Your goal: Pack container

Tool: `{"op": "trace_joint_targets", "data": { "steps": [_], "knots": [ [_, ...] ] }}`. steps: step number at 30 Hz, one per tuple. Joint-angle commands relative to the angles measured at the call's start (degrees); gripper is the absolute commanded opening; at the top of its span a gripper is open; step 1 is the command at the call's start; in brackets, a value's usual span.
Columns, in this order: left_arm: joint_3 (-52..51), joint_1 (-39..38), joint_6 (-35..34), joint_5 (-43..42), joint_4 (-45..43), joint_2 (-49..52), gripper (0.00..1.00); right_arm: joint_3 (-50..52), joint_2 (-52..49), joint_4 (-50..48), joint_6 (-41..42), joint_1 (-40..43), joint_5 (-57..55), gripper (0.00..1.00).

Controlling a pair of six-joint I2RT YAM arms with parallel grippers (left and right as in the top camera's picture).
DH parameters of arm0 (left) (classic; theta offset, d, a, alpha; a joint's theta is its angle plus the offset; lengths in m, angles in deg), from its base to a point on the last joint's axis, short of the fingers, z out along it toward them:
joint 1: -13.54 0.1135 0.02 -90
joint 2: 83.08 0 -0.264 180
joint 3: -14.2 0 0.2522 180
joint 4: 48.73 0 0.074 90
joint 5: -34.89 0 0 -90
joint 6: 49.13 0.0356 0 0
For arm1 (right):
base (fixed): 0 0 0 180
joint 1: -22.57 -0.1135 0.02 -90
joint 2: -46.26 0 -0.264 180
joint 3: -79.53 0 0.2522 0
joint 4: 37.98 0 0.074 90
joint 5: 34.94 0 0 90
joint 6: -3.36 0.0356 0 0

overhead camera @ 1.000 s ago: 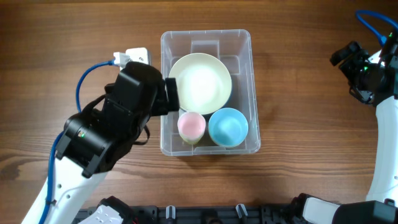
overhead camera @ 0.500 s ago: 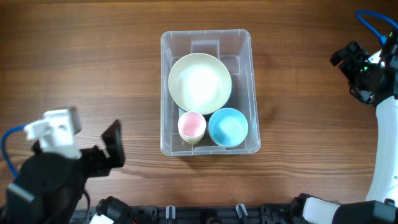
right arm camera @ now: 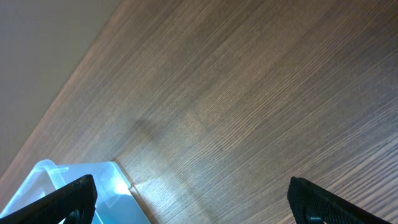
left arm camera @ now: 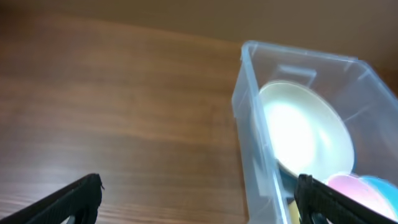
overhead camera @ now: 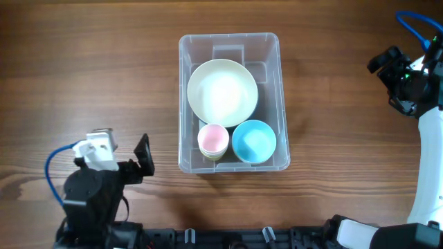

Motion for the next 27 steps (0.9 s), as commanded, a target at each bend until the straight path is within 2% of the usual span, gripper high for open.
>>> {"op": "trace_joint_targets", "data": {
  "steps": [1,6,19,27],
  "knots": [
    [-8.07,1.29,1.27,-4.96,-3.13,-3.89,1.0,-0.59,-0.39,-0.13,0.44,-0.02,-0.17,1.0],
    [-15.39,1.4,0.85,-5.79,-3.34,-11.15,1.0,-0.59,-0.39,-0.13,0.42,-0.02,-0.17,1.0],
    [-25.53,3.39,0.85,-5.77,-4.07,-19.26,1.0,-0.59,-0.39,-0.13,0.42,-0.02,-0.17,1.0],
    [-25.75,3.39,0.85,-5.57,-2.4,-19.52,1.0,-0.59,-0.39,-0.13,0.42,-0.02,-0.17,1.0]
  ]
}}
